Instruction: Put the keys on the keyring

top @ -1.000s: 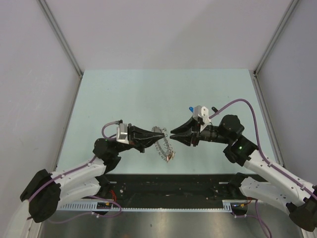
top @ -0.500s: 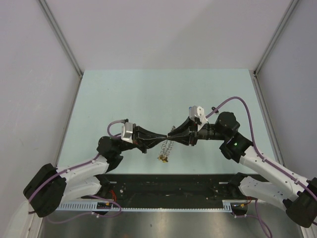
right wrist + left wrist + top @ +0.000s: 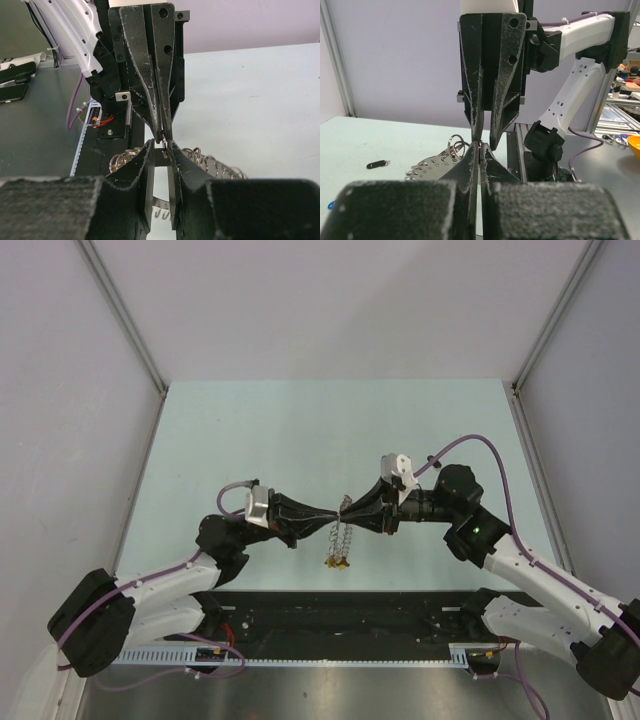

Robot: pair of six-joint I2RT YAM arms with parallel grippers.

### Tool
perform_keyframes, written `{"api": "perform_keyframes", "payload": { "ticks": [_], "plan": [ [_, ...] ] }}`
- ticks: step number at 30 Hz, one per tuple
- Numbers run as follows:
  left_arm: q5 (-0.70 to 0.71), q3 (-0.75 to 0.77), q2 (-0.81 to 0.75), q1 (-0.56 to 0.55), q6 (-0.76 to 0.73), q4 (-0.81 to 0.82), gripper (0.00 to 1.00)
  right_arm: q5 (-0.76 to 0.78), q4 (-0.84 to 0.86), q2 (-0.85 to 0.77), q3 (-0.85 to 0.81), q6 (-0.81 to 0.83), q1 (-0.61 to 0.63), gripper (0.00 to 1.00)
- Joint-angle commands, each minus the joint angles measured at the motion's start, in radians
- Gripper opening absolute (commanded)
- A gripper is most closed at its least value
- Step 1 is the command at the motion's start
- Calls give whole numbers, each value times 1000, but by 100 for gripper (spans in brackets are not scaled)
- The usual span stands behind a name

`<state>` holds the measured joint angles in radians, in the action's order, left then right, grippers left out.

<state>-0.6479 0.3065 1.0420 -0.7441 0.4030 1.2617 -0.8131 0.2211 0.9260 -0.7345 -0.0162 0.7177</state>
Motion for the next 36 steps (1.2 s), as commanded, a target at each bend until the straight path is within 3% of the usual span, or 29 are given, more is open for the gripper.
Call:
{"api": "perform_keyframes", "payload": {
  "ticks": [1,15,22,36],
  "plan": [
    [50,16,-5,-3,16,344,0,-14,-9,2,-8,15,0,20],
    [59,13,41,-3,46,436,0,-34,14,36,-9,13,0,16],
    [67,5,24,3,43,439,1,-32,-22,36,-8,15,0,0],
    [-21,-4,-8,68,120,413,6,-73,-14,22,-12,41,-21,0]
  ]
}}
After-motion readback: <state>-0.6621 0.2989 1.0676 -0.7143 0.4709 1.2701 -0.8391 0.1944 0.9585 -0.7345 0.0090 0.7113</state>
